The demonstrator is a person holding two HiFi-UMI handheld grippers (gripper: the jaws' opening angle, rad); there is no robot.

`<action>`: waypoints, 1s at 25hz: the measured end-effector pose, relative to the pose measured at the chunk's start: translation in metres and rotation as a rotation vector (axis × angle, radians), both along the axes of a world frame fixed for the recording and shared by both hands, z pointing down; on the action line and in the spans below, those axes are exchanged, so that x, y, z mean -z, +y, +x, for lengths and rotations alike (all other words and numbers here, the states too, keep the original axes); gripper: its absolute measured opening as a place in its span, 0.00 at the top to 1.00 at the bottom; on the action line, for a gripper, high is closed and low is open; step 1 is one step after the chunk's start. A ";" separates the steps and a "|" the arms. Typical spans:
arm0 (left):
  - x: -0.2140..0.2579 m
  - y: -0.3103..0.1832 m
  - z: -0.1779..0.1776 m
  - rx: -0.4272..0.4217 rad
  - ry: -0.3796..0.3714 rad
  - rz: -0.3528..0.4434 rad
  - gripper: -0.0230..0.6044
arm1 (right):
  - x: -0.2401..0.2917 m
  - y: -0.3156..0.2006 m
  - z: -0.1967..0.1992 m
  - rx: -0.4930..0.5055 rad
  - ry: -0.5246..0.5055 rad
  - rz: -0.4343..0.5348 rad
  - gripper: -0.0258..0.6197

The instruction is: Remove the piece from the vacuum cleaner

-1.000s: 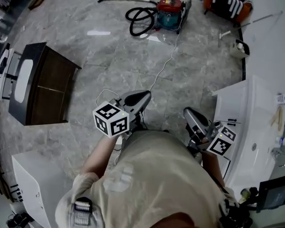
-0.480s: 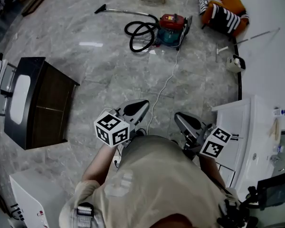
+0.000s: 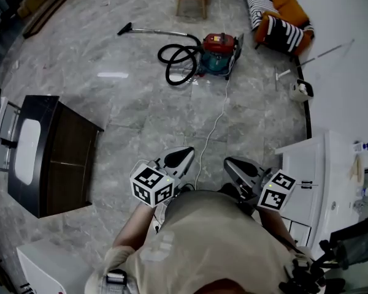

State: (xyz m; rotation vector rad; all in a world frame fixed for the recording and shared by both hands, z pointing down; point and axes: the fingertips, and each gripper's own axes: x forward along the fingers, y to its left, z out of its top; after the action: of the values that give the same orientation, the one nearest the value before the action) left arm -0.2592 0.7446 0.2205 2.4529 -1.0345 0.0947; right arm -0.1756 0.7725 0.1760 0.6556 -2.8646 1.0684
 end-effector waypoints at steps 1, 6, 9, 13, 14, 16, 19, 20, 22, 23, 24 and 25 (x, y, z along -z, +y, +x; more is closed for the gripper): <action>0.000 -0.001 0.002 -0.004 -0.001 -0.003 0.96 | -0.001 -0.002 0.000 0.005 -0.001 -0.004 0.96; -0.006 -0.014 0.016 -0.002 -0.060 -0.018 0.96 | -0.007 -0.019 0.008 0.051 -0.022 -0.014 0.96; -0.003 -0.031 0.039 0.021 -0.109 -0.001 0.96 | -0.004 -0.042 0.034 0.051 -0.036 -0.014 0.96; 0.008 -0.060 0.066 0.055 -0.172 0.037 0.96 | -0.001 -0.074 0.054 0.116 -0.083 0.006 0.96; 0.011 -0.068 0.076 0.052 -0.181 0.049 0.96 | -0.001 -0.082 0.061 0.128 -0.094 0.011 0.96; 0.016 -0.083 0.100 0.043 -0.184 0.071 0.96 | -0.004 -0.101 0.079 0.141 -0.093 0.030 0.96; 0.023 -0.099 0.144 -0.014 -0.148 0.075 0.96 | -0.013 -0.122 0.105 0.181 -0.062 0.077 0.96; 0.025 -0.101 0.160 -0.050 -0.125 0.064 0.96 | -0.015 -0.127 0.113 0.204 -0.060 0.090 0.96; 0.026 -0.107 0.185 -0.085 -0.093 0.033 0.96 | -0.013 -0.136 0.124 0.248 -0.078 0.125 0.96; 0.026 -0.113 0.191 -0.075 -0.093 0.018 0.96 | -0.009 -0.139 0.128 0.272 -0.091 0.150 0.96; 0.025 -0.120 0.196 -0.055 -0.099 0.007 0.96 | -0.004 -0.140 0.132 0.302 -0.103 0.181 0.96; 0.025 -0.128 0.199 -0.031 -0.106 0.000 0.96 | 0.000 -0.141 0.135 0.335 -0.114 0.212 0.96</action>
State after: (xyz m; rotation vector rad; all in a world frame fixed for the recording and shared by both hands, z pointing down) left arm -0.0598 0.6163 0.1953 2.4871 -1.0401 0.2372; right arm -0.0402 0.6317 0.1763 0.1083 -3.0598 0.7855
